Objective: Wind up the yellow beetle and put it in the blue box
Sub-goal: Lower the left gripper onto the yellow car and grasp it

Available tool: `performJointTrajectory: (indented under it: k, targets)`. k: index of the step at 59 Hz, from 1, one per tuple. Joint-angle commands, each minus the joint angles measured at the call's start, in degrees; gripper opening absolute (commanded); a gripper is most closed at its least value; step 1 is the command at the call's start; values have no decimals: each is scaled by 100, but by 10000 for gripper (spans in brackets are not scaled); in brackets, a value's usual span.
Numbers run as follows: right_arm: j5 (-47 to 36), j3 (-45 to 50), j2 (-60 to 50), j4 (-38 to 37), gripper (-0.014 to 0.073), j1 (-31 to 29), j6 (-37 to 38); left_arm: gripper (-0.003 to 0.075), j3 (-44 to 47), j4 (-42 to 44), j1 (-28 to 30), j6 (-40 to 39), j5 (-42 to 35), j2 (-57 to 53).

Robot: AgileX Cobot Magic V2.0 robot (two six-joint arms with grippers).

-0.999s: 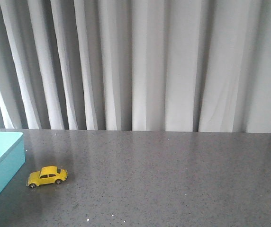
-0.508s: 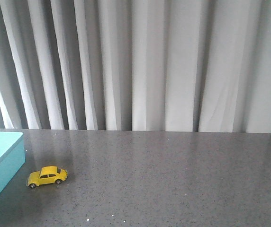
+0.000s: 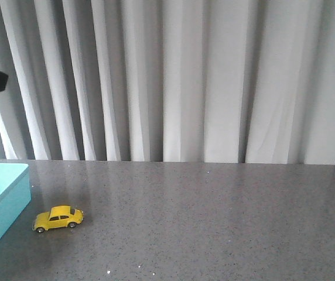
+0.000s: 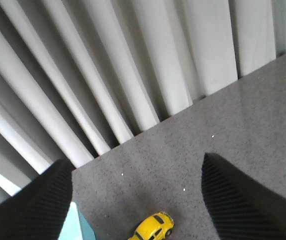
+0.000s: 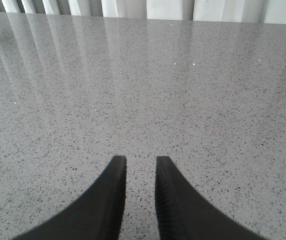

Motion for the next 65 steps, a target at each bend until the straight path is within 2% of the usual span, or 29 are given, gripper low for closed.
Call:
performJointTrajectory:
  k: [1, 8, 21, 34, 48, 65]
  targets:
    - [-391, -147, 41, 71, 162, -28, -29, 513, -168, 43, -38, 60, -393, 289]
    - [-391, -147, 41, 71, 162, -28, -29, 513, -168, 193, -38, 121, -431, 828]
    - [-391, -147, 41, 71, 162, -28, -29, 513, -168, 207, -38, 854, -566, 1949]
    - [-391, -147, 41, 71, 162, -28, -29, 513, -168, 248, -38, 1549, -1039, 2879]
    - [-391, -147, 41, 71, 162, -28, -29, 505, -168, 642, -38, 1623, -1314, 3499]
    - [-385, -147, 41, 71, 162, -28, -29, 471, -306, 643, -38, 1587, -1482, 3846]
